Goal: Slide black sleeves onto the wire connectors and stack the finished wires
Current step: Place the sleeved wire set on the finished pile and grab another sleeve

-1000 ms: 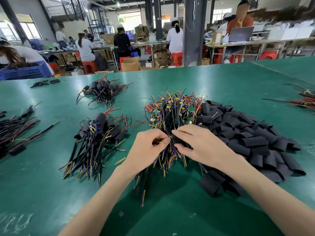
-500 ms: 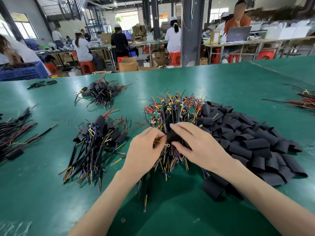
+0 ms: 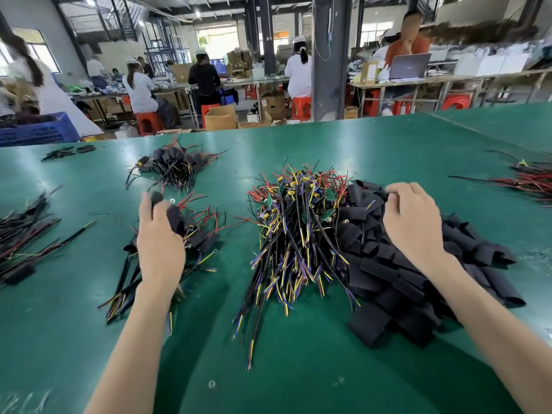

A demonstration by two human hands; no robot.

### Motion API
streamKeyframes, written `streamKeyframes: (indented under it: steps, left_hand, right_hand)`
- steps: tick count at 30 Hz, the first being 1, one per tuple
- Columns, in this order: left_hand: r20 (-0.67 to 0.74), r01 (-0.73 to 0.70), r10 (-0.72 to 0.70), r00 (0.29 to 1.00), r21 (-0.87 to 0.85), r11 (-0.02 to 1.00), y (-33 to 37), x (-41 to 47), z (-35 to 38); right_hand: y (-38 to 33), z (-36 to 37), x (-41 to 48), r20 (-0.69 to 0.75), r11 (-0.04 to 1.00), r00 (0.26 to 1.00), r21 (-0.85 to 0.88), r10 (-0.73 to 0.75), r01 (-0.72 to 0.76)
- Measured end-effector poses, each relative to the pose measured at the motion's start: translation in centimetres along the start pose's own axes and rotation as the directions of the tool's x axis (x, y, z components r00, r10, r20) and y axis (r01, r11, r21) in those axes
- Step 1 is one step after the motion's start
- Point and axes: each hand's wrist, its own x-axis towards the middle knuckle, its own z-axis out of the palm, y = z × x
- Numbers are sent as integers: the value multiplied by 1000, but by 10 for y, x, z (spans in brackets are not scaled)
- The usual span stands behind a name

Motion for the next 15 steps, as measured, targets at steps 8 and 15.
streamKeyframes:
  steps: [8, 15]
  left_hand:
    - [109, -17, 0, 994, 161, 987, -1, -5, 10]
    - [-1, -125, 126, 992, -171, 977, 40, -16, 21]
  right_hand:
    - [7, 10, -3, 507, 959, 817, 76, -274, 274]
    - [9, 19, -7, 631, 924, 687, 138, -360, 357]
